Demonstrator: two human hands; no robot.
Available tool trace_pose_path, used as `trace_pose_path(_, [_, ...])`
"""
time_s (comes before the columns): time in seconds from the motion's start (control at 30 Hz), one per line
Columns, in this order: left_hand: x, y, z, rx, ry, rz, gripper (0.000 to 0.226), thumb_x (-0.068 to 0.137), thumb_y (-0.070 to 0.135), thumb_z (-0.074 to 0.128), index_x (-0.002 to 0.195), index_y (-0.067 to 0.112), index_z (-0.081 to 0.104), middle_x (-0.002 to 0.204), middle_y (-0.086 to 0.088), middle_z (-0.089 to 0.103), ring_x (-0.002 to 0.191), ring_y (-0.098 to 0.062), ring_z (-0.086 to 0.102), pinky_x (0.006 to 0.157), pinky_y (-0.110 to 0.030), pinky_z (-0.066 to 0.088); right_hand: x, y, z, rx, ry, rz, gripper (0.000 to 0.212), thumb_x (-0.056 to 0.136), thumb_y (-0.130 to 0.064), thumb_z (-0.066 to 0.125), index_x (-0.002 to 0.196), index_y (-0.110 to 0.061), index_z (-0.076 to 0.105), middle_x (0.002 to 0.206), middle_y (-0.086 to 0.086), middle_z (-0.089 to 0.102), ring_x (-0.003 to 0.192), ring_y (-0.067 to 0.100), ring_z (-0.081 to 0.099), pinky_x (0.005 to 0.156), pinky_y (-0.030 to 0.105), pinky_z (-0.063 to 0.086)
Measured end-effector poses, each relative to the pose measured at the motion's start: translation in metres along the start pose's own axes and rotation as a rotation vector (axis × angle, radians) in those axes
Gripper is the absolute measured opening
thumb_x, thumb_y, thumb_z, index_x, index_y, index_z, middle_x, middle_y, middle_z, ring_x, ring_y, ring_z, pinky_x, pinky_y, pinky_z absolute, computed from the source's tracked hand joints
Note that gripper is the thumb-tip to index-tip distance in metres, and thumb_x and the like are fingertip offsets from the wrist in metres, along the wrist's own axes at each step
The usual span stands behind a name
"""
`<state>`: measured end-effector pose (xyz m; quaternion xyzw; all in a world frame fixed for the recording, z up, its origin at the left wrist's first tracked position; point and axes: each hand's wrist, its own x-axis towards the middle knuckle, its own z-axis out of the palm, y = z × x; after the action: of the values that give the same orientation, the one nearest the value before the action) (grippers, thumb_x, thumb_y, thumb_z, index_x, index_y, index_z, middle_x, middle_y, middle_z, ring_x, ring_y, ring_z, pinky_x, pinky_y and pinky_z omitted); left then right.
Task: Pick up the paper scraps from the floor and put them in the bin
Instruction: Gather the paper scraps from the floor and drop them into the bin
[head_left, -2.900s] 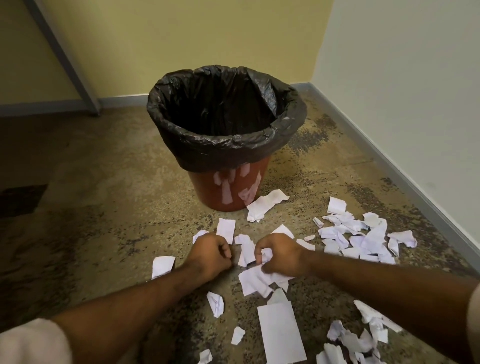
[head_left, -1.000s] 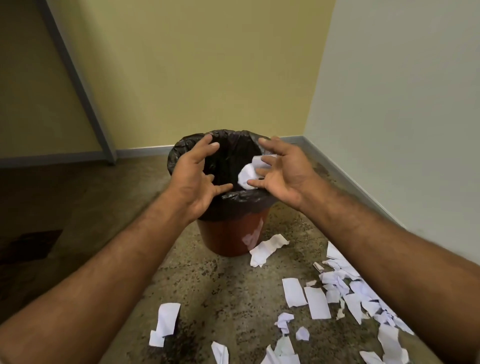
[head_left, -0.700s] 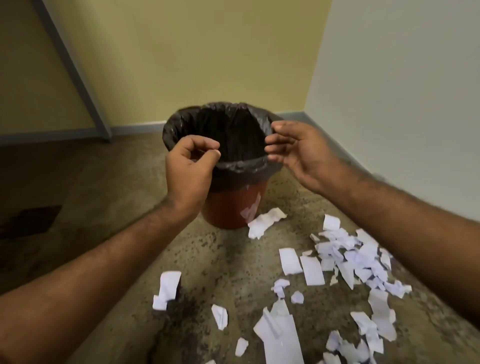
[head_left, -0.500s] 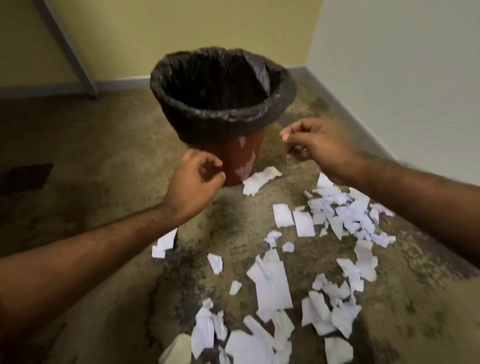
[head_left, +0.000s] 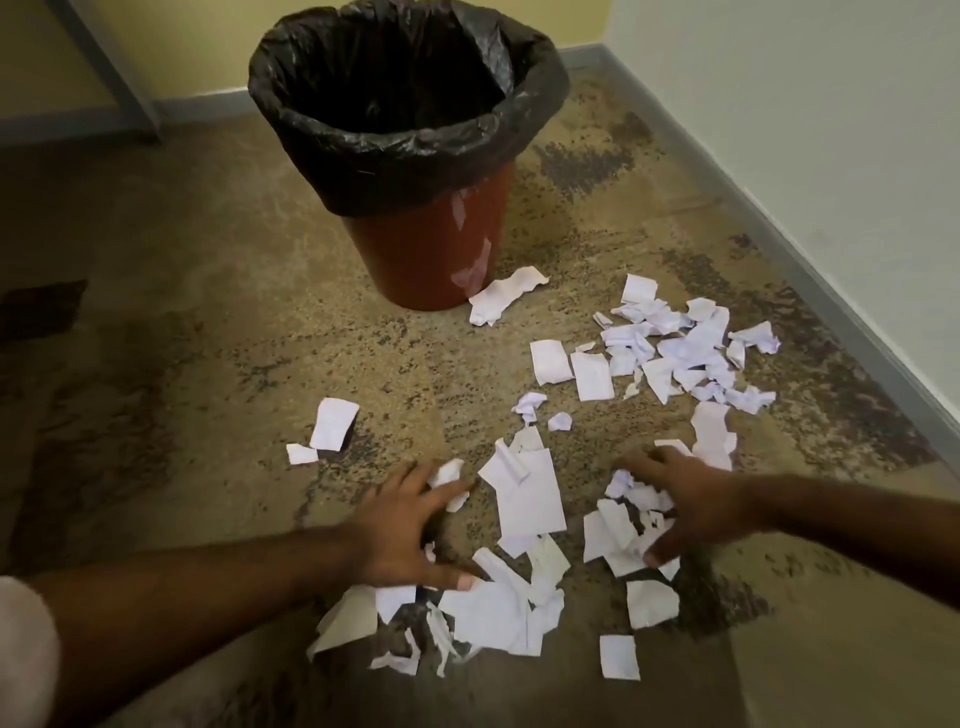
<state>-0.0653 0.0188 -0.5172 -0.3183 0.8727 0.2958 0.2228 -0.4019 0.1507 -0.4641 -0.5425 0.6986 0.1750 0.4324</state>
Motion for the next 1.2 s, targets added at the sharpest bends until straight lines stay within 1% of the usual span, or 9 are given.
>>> trace_pose_path(0.13, [-0.009,0.044,0.027,0.058,0.013,0.113,0.117,0.048,0.097,0.052,0.142,0.065,-0.01,0.165,0.006,-0.005,0.151,-0.027,-0.006,0.114,-0.067,0.007,0.0,-0.007,0.034,0.025,0.061,0.039,0.119,0.059,-0.075,0.072,0.15,-0.05,0.0,0.164,0.004,-0.008,0.15,0.038,-0.005,0.118,0.06,0.014])
trace_pose_path(0.33, [-0.008,0.081,0.053,0.086,0.09,0.055,0.093,0.071,0.063,0.072,0.147,0.045,0.023,0.16,0.013,0.003,0.146,-0.027,0.006,0.117,-0.051,0.024,0.008,-0.03,0.07,0.093,0.187,0.014,0.102,0.065,-0.071,0.071,0.146,-0.053,0.012,0.164,0.003,-0.01,0.149,0.039,-0.01,0.116,0.061,0.014])
trace_pose_path(0.43, [-0.005,0.078,0.053,-0.007,0.152,0.054,0.062,0.081,0.046,0.072,0.137,0.037,0.046,0.157,0.006,0.02,0.143,-0.024,0.02,0.115,-0.041,0.031,0.014,-0.04,0.079,0.075,0.312,-0.019,0.079,0.079,-0.048,0.073,0.144,-0.044,0.028,0.163,0.008,-0.003,0.15,0.037,-0.002,0.117,0.053,0.019])
trace_pose_path(0.57, [0.003,0.064,0.046,-0.128,0.206,0.069,0.042,0.085,0.033,0.072,0.124,0.028,0.06,0.131,-0.004,0.044,0.124,-0.022,0.044,0.101,-0.028,0.04,0.019,-0.046,0.073,0.181,0.41,-0.068,0.059,0.083,-0.03,0.074,0.135,-0.033,0.047,0.148,0.006,0.035,0.139,0.025,0.03,0.112,0.039,0.033])
trace_pose_path(0.77, [0.014,0.052,0.026,-0.383,0.303,0.087,0.018,0.075,0.016,0.081,0.084,0.023,0.067,0.099,-0.003,0.068,0.098,-0.022,0.059,0.084,-0.03,0.045,0.025,-0.054,0.059,0.476,0.469,-0.063,0.074,0.076,-0.018,0.081,0.141,-0.017,0.047,0.14,0.002,0.053,0.126,0.02,0.05,0.099,0.023,0.036])
trace_pose_path(0.87, [0.018,0.051,0.009,-0.453,0.399,0.08,0.022,0.072,0.006,0.08,0.076,0.024,0.068,0.091,0.002,0.073,0.09,-0.017,0.064,0.076,-0.024,0.044,0.03,-0.06,0.046,0.742,0.44,-0.06,0.065,0.068,-0.015,0.087,0.126,-0.017,0.058,0.123,0.0,0.062,0.107,0.018,0.061,0.09,0.034,0.054])
trace_pose_path(0.97, [0.024,0.049,-0.001,-0.513,0.387,-0.022,0.02,0.074,0.01,0.082,0.079,0.024,0.068,0.089,0.007,0.07,0.084,-0.01,0.063,0.068,-0.01,0.042,0.035,-0.07,0.038,0.775,0.371,-0.087,0.065,0.065,-0.014,0.088,0.124,-0.016,0.06,0.122,0.002,0.06,0.109,0.021,0.06,0.092,0.041,0.055])
trace_pose_path(1.07, [0.029,0.05,0.0,-0.592,0.37,-0.118,0.017,0.075,0.009,0.082,0.088,0.016,0.074,0.087,0.006,0.07,0.079,-0.01,0.063,0.056,-0.001,0.038,0.042,-0.087,0.039,0.721,0.345,-0.106,0.068,0.067,-0.014,0.088,0.127,-0.017,0.056,0.123,-0.004,0.046,0.107,0.013,0.052,0.073,0.009,0.049])
trace_pose_path(1.2, [0.035,0.06,0.005,-0.653,0.42,-0.134,0.016,0.075,0.002,0.079,0.09,0.007,0.076,0.093,-0.005,0.076,0.078,-0.012,0.064,0.056,-0.001,0.039,0.052,-0.11,0.045,0.724,0.354,-0.121,0.064,0.069,-0.003,0.083,0.124,-0.02,0.056,0.113,-0.009,0.044,0.108,0.009,0.047,0.07,0.009,0.042])
